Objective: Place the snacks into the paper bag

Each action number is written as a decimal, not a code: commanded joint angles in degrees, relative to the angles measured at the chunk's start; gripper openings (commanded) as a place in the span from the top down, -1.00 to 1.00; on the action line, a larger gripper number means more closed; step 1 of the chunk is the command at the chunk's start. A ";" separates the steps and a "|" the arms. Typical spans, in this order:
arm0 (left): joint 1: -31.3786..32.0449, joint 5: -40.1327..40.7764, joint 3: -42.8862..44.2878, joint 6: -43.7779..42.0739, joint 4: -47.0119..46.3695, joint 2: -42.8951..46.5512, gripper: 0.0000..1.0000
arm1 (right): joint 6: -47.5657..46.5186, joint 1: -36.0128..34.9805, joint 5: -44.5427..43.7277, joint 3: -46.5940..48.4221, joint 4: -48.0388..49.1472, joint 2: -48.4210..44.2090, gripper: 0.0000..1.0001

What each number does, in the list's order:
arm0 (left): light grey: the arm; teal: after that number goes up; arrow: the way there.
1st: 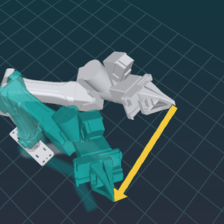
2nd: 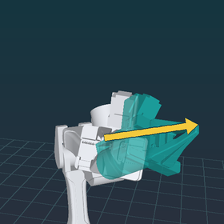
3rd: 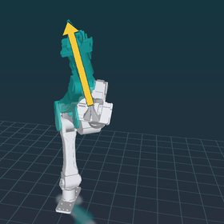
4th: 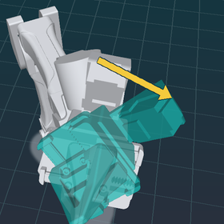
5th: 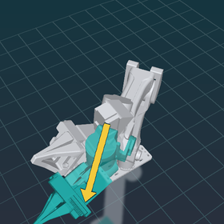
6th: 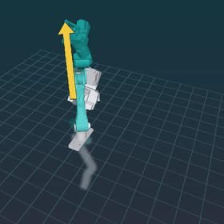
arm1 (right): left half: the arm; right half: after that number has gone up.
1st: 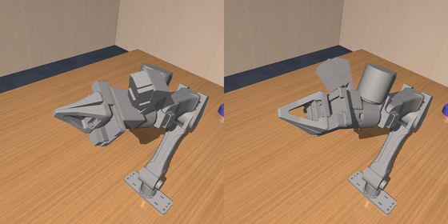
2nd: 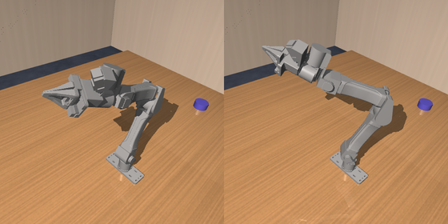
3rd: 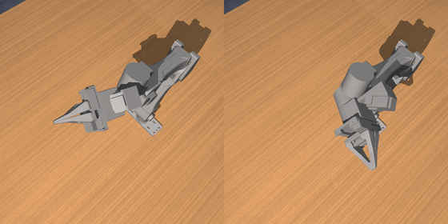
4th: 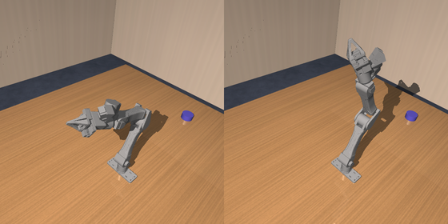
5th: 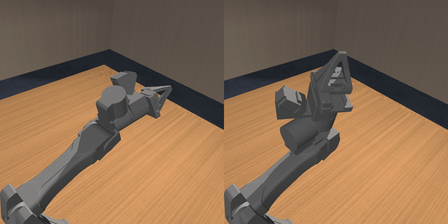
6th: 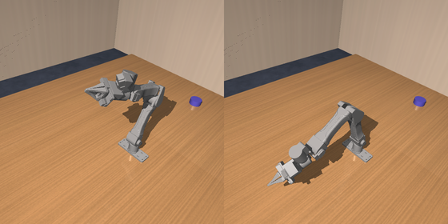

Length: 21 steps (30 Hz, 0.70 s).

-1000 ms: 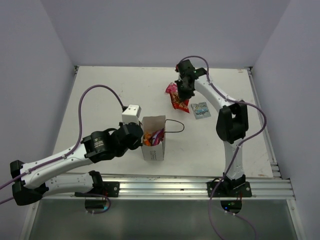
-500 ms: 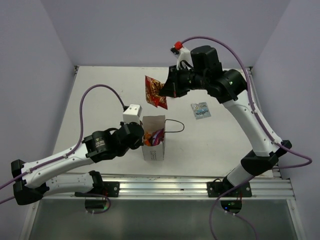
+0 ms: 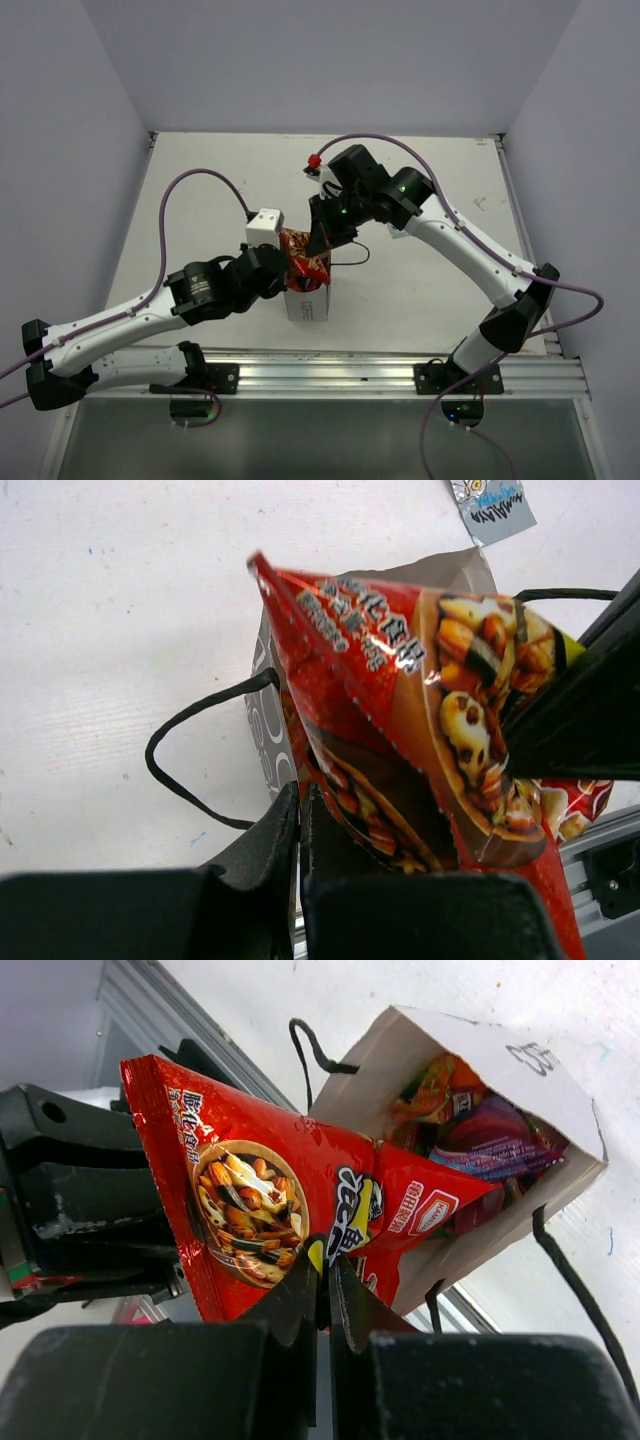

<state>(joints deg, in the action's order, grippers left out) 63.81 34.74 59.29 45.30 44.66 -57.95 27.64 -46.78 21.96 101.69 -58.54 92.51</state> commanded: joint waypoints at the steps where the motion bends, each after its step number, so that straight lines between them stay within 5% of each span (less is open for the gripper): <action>1: 0.17 0.41 1.71 -0.83 -1.33 1.00 1.00 | -0.21 -1.29 -2.35 1.40 -3.94 -1.11 1.00; 10: 0.09 0.68 1.45 -0.74 -0.72 2.32 1.00 | -3.64 -4.45 -13.24 -0.34 -10.19 1.71 0.99; 14: 0.09 0.85 1.09 -0.56 -0.37 3.28 1.00 | -3.56 -4.46 -15.71 -0.97 -8.43 2.23 0.68; 21: 0.09 1.12 0.83 -0.65 0.07 4.25 1.00 | -4.87 -5.15 -21.51 9.83 -12.03 10.40 0.66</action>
<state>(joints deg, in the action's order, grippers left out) 63.88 33.76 59.29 45.36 45.34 -55.77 25.23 -51.37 6.48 107.26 -66.85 99.66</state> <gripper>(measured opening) 0.018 0.175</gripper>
